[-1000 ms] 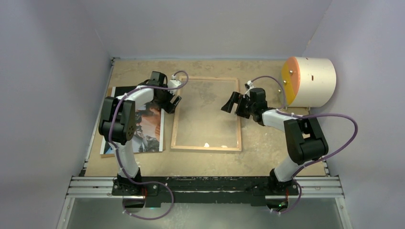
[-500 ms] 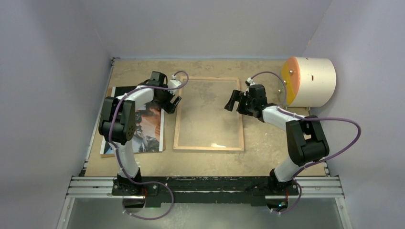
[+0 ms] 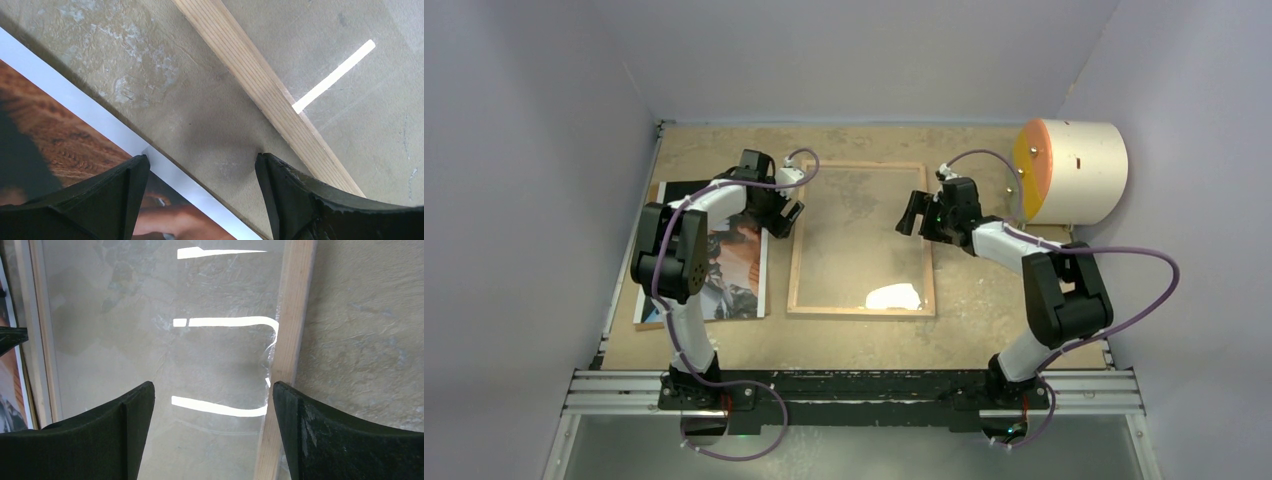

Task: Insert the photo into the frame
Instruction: Place the photo frame item in the photo frame, then pick up the photo at the center of the board.

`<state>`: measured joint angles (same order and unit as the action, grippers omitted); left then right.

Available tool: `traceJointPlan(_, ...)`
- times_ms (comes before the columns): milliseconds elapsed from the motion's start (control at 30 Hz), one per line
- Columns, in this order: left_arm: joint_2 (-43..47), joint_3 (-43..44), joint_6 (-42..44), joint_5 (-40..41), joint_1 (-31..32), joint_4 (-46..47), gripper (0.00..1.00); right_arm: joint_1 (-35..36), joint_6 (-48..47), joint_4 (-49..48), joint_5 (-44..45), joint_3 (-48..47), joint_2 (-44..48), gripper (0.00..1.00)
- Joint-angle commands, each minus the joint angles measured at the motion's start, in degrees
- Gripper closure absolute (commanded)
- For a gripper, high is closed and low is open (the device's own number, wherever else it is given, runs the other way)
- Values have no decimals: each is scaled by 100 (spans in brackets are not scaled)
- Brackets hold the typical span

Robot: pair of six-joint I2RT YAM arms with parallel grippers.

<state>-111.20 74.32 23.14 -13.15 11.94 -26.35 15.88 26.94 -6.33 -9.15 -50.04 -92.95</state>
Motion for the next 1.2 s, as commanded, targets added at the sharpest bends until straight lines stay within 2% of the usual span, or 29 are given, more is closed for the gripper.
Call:
traceJointPlan(0, -148, -208, -58, -197, 62, -380, 16, 82, 78, -86, -153, 4, -44, 14)
traceJointPlan(700, -175, -191, -93, -197, 62, -362, 16, 159, 208, 108, 62, -109, -595, 18)
traceJointPlan(1067, -58, 140, -134, -490, -20, -695, 16, 454, 160, 623, 87, -1135, -51, 14)
traceJointPlan(1167, -79, 42, -168, -419, 130, -573, 16, 639, 198, 821, 157, -1398, 18, 12)
